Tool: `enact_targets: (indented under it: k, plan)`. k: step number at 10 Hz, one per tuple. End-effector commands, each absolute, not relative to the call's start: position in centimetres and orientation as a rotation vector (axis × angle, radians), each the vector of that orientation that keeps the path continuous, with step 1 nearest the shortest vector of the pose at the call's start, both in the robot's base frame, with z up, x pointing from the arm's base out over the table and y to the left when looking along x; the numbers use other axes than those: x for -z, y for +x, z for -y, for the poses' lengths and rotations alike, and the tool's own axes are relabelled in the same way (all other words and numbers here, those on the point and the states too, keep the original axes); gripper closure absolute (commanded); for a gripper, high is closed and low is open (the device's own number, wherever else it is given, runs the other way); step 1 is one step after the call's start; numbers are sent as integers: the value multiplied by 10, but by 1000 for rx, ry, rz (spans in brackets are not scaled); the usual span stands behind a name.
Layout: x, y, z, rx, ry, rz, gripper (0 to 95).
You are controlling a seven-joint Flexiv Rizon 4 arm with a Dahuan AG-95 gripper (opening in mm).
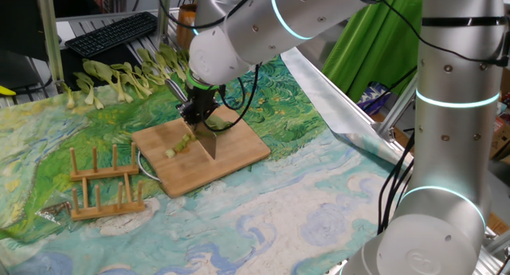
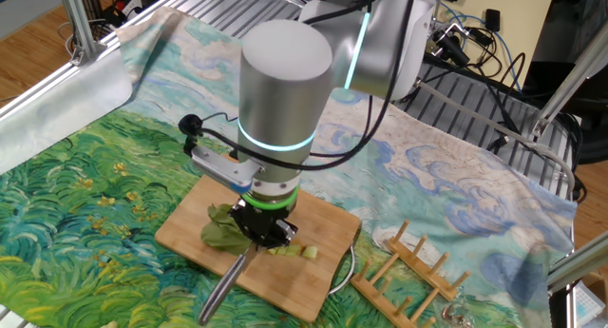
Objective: Chop the pakchoi
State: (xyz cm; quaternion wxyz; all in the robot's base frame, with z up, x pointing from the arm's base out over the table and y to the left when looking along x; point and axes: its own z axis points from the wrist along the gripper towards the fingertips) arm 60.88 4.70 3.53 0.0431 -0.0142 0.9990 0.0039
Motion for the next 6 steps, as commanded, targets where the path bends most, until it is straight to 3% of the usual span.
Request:
enact_targets:
  k: [1,6]
  plan:
    - [-36,612,-46,4,-44,-3058,950]
    - [-37,612,-47,-11,-15,-3058,950]
